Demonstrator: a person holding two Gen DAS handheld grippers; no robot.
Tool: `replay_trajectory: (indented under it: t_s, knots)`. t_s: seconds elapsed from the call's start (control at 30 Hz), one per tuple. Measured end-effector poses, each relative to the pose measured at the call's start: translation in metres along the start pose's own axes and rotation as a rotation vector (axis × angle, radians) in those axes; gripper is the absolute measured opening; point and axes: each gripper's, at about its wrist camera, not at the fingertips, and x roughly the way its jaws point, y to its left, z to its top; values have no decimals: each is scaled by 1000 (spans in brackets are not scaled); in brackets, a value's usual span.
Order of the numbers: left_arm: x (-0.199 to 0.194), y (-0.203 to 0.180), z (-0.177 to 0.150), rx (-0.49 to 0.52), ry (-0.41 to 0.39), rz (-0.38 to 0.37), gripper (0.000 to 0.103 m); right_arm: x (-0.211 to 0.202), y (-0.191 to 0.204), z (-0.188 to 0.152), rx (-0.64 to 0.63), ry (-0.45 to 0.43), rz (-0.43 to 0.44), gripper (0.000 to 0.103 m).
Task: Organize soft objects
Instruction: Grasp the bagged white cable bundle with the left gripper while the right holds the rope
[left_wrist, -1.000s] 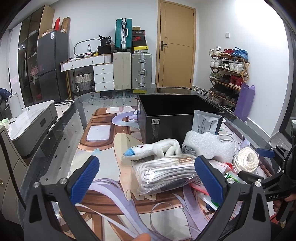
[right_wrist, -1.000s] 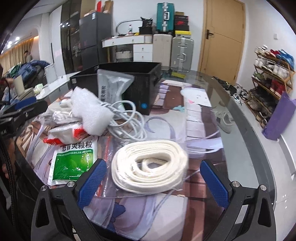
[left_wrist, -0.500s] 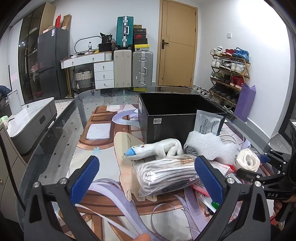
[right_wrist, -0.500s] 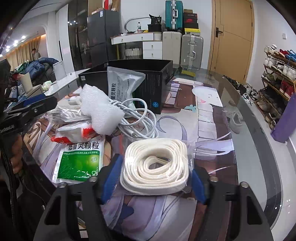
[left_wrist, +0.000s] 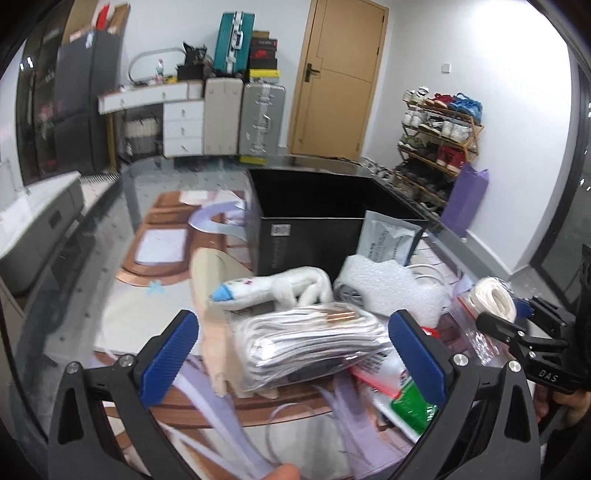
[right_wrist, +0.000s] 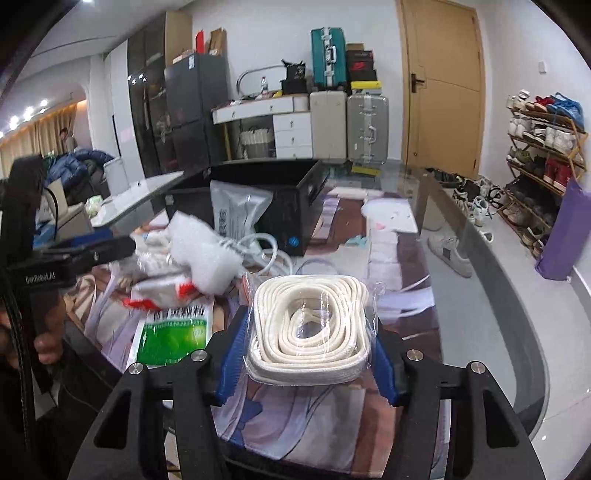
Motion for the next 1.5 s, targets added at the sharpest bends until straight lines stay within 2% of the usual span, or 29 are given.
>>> replay_trajectory:
  t_s: [0.17,0.37,0.57,0.77,0.83,0.9,1.0,1.1,1.17,1.27,1.3,1.33,1.4,1.43,1.5]
  knots:
    - [14,-5,3,-8,65,-53,103,-5,-3,9,7,-24,3,59]
    - [30,-15,2,39,126,-32,103,-2,-4,15,9,-27,11,59]
    - [32,-16,2,57,139,-22,102,4,-7,18,12,-19,12,59]
    - [26,-20,2,95,130,-27,84,8,-6,18,9,-16,14,59]
    - [21,-19,2,103,116,-37,70,7,-5,18,7,-18,15,59]
    - [18,-18,2,107,110,-52,62,8,-4,19,5,-21,16,59]
    - [15,-18,1,115,106,-54,60,6,0,19,-2,-24,20,59]
    - [11,-15,1,111,113,-60,60,4,2,21,-10,-33,21,59]
    - [9,-11,0,104,117,-39,60,2,3,21,-11,-35,19,59]
    - [3,-2,-2,58,113,-46,61,0,5,22,-15,-39,19,59]
    - [0,2,-1,38,112,-52,67,0,6,22,-17,-39,20,59]
    - [-2,6,-1,18,109,-53,79,0,8,21,-18,-39,21,59]
    - [-5,13,1,-1,106,-37,96,0,9,21,-21,-39,23,59]
    - [-7,15,1,3,104,-44,99,0,10,21,-21,-40,25,59]
    - [-4,17,0,12,110,-53,99,-1,11,21,-21,-41,27,59]
